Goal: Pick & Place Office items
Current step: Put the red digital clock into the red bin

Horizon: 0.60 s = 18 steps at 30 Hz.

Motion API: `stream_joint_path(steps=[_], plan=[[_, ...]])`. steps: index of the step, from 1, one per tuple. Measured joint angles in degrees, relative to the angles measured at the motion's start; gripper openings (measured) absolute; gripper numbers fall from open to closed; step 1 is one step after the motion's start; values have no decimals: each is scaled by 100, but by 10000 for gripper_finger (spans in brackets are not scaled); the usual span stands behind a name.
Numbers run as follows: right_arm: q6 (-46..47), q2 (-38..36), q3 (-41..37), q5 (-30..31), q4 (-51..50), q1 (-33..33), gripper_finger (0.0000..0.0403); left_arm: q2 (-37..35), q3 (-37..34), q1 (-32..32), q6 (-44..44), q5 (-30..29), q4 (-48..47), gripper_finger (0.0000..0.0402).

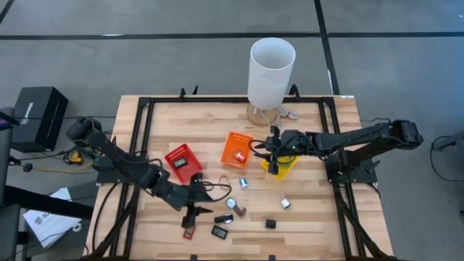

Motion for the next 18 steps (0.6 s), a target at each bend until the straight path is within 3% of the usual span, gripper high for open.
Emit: stream_joint_path(steps=[6,14,18], plan=[[2,0,0,0,-67,0,127,378,468,21,-1315,646,-740,167],[0,0,0,0,-85,0,127,774,464,-21,-4566,2750,-1010,179],[-174,0,0,0,-73,-23,127,936,464,-198,-5370,3153,-1018,204]])
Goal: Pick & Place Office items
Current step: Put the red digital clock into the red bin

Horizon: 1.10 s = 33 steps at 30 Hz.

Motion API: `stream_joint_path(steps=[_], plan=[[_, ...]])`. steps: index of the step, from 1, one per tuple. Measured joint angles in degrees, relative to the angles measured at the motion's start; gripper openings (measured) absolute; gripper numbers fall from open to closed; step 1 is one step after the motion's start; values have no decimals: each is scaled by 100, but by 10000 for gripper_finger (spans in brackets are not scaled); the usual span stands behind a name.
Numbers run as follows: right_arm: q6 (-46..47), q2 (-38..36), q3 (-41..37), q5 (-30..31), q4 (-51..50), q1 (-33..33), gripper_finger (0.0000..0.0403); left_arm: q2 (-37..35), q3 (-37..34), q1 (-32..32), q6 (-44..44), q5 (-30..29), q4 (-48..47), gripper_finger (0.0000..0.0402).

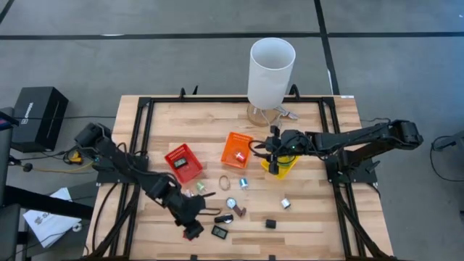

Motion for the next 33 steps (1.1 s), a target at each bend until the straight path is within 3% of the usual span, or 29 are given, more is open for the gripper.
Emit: stream_joint_path(steps=[9,16,25,33], plan=[[-881,0,0,0,628,-295,127,613,-2,-251,-720,-8,-97,253],[-1002,2,0,0,1163,-632,127,1143,-4,-261,-1324,-14,-130,255],[-1041,4,47,-305,1570,-884,127,1153,-11,-230,-1536,-35,-741,255],[-1033,4,109,-472,1568,-932,127,1162,-116,-251,-1806,-446,-656,255]])
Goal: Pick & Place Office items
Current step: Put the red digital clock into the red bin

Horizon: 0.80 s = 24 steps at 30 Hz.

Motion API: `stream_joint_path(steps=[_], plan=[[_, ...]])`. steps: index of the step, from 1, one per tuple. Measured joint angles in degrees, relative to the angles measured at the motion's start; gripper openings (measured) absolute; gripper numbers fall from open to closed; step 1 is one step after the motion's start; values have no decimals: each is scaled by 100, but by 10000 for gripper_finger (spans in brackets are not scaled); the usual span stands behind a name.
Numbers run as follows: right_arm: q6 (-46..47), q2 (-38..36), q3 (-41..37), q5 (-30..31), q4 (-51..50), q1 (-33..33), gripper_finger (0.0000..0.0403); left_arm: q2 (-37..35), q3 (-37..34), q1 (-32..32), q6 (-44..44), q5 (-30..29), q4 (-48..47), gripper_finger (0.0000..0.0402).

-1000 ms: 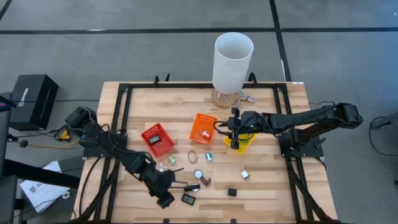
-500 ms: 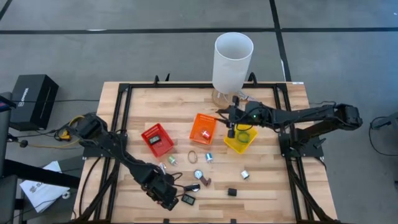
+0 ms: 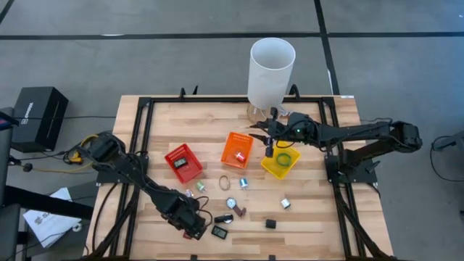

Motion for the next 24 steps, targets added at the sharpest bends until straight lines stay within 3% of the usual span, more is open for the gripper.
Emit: stream_joint_path(steps=[17,24], plan=[[55,0,-2,-4,-103,59,127,508,17,2,-60,106,86,254],[55,-2,-2,-4,-127,55,127,542,26,-1,-55,229,-102,217]])
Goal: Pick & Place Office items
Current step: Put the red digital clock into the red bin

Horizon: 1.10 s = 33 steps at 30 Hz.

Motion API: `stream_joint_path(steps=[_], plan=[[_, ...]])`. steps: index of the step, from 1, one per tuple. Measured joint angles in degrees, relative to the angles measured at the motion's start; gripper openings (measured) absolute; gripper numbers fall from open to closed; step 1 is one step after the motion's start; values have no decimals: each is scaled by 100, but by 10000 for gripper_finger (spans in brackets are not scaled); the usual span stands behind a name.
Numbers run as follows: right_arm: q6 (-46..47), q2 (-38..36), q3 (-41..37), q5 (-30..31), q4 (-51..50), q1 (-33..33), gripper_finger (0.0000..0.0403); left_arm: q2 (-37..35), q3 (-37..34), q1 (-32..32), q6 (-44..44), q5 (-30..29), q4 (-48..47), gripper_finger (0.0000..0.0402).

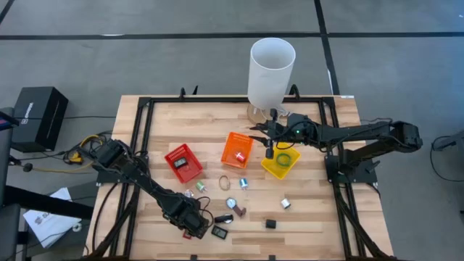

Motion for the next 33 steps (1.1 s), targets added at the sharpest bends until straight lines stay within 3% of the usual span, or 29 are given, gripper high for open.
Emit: stream_joint_path(steps=[8,16,22,28,33], plan=[[0,0,0,0,-6,0,127,-8,-11,24,-2,-26,-144,153],[0,0,0,-19,-61,2,127,-405,-51,77,-1,-305,-251,151],[0,-2,0,-133,-83,0,127,-1234,-42,217,323,-1368,-247,149],[0,-2,0,-133,-83,0,127,-2187,-37,556,1325,-2697,-478,151],[0,-2,0,-133,-83,0,127,-2752,-35,1030,2260,-3093,-1243,151]])
